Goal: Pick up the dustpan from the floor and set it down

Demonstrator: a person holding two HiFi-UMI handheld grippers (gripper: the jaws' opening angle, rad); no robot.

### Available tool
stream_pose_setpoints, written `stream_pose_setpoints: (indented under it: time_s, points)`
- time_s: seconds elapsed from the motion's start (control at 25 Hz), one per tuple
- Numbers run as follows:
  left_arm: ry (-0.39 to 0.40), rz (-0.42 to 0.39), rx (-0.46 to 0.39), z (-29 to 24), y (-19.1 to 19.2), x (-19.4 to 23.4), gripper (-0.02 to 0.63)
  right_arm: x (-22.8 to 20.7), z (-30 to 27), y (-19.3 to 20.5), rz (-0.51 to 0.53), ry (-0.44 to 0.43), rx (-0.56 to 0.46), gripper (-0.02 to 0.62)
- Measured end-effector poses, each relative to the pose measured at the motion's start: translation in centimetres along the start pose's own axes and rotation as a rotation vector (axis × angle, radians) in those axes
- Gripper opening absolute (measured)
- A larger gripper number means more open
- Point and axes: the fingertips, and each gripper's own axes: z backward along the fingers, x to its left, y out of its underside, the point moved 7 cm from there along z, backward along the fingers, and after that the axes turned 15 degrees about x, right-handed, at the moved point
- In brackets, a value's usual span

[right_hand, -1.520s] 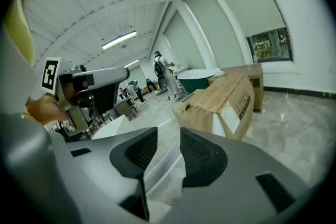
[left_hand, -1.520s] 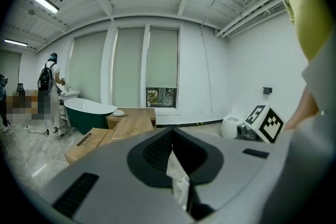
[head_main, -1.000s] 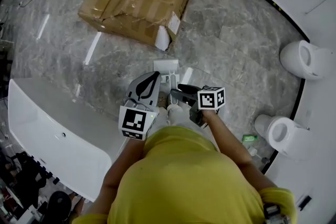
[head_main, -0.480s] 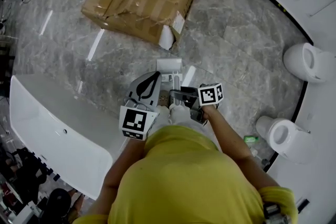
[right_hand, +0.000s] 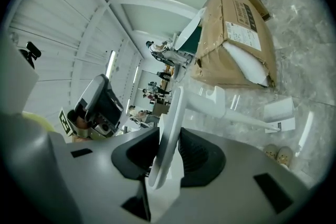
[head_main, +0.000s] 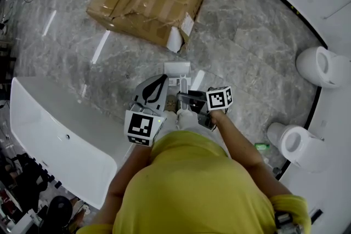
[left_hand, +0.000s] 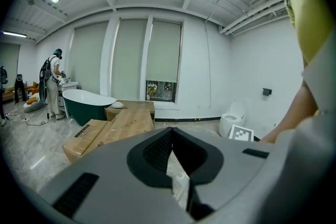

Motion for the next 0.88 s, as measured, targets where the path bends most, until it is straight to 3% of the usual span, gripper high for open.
stream_pose_setpoints:
  time_s: [0.48, 0.88]
  points:
    - [0.015, -0.006, 0.003, 0.1, 0.4, -0.9, 0.002, 6.0, 3.6, -1.0, 0.067, -0.055, -0.109, 0.141]
    - [0.035, -0.022, -0.007, -0.5, 0.0, -1.3, 0.002, 12.2, 5.3, -1.2, 0.142, -0.052, -0.119, 0.150]
